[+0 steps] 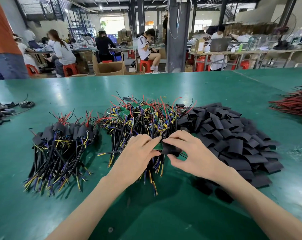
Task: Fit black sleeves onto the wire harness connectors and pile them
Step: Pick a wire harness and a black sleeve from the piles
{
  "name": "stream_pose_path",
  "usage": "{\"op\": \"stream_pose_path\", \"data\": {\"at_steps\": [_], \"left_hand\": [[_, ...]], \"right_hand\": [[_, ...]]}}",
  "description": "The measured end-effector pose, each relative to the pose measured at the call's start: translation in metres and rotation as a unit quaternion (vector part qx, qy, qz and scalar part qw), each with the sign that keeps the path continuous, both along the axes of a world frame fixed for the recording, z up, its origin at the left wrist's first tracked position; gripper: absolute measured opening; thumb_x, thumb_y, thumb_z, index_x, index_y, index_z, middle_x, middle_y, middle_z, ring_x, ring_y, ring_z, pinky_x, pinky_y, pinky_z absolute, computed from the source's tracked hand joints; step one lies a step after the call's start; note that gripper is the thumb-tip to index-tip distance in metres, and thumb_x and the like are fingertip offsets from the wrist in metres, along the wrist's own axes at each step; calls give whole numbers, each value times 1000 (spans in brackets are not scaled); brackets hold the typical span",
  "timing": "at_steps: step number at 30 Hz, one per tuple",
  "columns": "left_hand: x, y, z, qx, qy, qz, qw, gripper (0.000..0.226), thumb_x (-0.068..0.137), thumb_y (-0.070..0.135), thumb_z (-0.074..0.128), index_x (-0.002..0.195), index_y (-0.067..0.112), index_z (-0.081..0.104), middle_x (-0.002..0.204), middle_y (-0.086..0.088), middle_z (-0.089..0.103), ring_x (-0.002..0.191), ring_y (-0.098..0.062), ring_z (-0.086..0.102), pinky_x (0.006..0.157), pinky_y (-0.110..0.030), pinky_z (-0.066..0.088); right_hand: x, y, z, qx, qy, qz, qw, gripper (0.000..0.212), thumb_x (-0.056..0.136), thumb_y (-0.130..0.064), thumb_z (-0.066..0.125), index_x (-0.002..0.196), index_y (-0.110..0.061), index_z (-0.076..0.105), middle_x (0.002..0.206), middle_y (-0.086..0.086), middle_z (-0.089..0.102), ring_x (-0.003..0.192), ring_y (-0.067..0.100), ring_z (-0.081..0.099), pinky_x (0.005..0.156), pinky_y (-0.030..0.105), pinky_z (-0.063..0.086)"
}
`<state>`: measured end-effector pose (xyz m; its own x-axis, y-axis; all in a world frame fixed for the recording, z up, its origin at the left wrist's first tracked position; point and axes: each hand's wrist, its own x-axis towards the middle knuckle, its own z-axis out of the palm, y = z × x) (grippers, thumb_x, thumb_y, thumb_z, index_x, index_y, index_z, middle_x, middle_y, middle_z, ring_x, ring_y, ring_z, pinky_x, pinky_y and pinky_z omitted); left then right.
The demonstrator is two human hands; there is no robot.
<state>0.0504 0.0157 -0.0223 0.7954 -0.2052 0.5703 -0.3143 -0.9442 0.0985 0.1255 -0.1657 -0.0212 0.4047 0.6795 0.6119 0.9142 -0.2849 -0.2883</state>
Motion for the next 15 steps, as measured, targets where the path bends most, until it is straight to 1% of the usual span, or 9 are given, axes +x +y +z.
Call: {"op": "stream_pose_path", "data": {"at_steps": [2,3,4,6,7,9,11,13,15], "left_hand": [[-1,0,-1,2,14,-19,1000,41,84,13,65,122,0,60,91,-12,60,86,-19,45,78,-30,37],[-1,1,-2,8,24,-26,999,43,86,9,64,128,-1,55,95,-12,58,88,-20,44,81,-32,40],[-2,1,-3,13,33,-33,999,46,88,5,61,132,-1,50,100,-12,56,92,-21,44,85,-33,41],[-1,1,-4,-11,52,-41,998,47,91,2,55,138,3,44,110,-11,54,100,-20,42,94,-30,36],[-1,0,-4,-46,62,-40,996,44,94,4,52,137,7,44,114,-8,53,104,-18,41,95,-26,32],[-2,-1,-2,-119,71,-28,990,29,96,12,51,124,14,50,114,-2,55,105,-15,44,90,-20,30],[-2,-2,-1,-137,81,-18,987,16,96,16,51,111,16,53,106,0,56,99,-16,47,84,-21,32],[-2,-2,0,-135,85,-17,987,13,95,18,52,107,14,54,100,-1,55,96,-16,47,81,-22,33],[-3,-3,2,-134,80,-20,988,13,95,18,53,106,12,55,98,-2,54,94,-17,47,79,-22,32]], "right_hand": [[0,-1,2,5,43,10,999,35,71,-5,72,106,-3,68,97,5,60,73,10,51,74,27,49],[0,-2,3,6,68,12,998,34,72,-4,72,106,-4,68,96,3,60,70,13,52,70,30,51],[0,-3,5,9,95,13,995,34,73,-3,71,107,-5,69,96,2,60,70,17,54,67,32,51],[0,-5,7,21,153,18,988,33,74,-1,71,106,-7,70,96,0,61,76,16,57,65,36,51],[1,-6,8,24,179,20,983,33,74,-1,71,106,-8,71,96,-1,62,78,14,58,66,37,51],[2,-8,10,20,209,21,977,31,74,-1,71,104,-11,72,95,-2,63,80,13,58,66,39,51],[2,-9,12,22,208,20,978,30,74,0,71,101,-11,73,94,-2,63,79,16,59,66,40,52],[1,-7,12,28,177,19,984,30,73,1,72,101,-8,73,94,-1,63,78,19,60,67,37,51],[-1,-5,11,22,130,21,991,32,72,1,72,103,-6,72,94,0,62,78,17,59,69,31,51]]}}
